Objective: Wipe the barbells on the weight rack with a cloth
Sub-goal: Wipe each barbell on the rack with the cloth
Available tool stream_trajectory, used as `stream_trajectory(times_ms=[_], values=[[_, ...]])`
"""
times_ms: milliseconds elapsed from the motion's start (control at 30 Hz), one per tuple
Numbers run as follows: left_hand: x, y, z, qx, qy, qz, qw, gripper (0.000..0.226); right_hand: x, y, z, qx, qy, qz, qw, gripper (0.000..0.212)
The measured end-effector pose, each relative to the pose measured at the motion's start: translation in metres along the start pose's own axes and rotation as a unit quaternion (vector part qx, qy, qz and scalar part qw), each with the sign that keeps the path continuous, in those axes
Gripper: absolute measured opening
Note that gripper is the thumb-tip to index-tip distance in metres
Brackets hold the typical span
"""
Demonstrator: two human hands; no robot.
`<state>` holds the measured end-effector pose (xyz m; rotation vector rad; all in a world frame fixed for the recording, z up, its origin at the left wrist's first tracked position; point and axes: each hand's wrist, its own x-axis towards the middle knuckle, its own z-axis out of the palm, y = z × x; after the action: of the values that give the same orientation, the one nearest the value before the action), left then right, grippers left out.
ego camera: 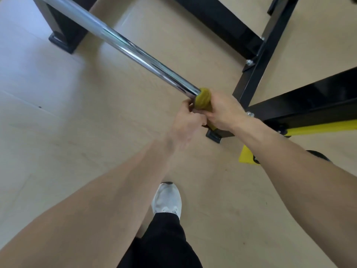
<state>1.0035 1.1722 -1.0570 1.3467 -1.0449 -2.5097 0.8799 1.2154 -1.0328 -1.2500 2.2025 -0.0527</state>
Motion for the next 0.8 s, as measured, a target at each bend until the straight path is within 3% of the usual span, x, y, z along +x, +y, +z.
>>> stream_trajectory(times_ms=[133,233,433,700,800], values=[[0.005,0.027,-0.029,-0.022,0.026,0.026,0.999,0.074,0.038,-0.042,-0.007,-0.015,-0.033,-0.078,0.996,0.026],[0.010,0.046,-0.061,-0.051,0.028,0.030,0.998,0.076,0.057,-0.062,-0.006,-0.025,-0.013,-0.126,0.992,0.025],[0.022,0.075,-0.106,-0.013,0.039,0.052,0.998,0.047,0.089,-0.105,-0.004,-0.029,0.008,-0.169,0.985,0.022],[0.039,0.126,-0.183,0.090,0.150,0.100,0.980,0.040,0.139,-0.167,-0.008,-0.039,-0.037,-0.195,0.979,0.018],[0.037,0.154,-0.218,0.085,0.209,0.098,0.969,0.019,0.171,-0.204,-0.009,-0.064,-0.045,-0.188,0.979,0.027]])
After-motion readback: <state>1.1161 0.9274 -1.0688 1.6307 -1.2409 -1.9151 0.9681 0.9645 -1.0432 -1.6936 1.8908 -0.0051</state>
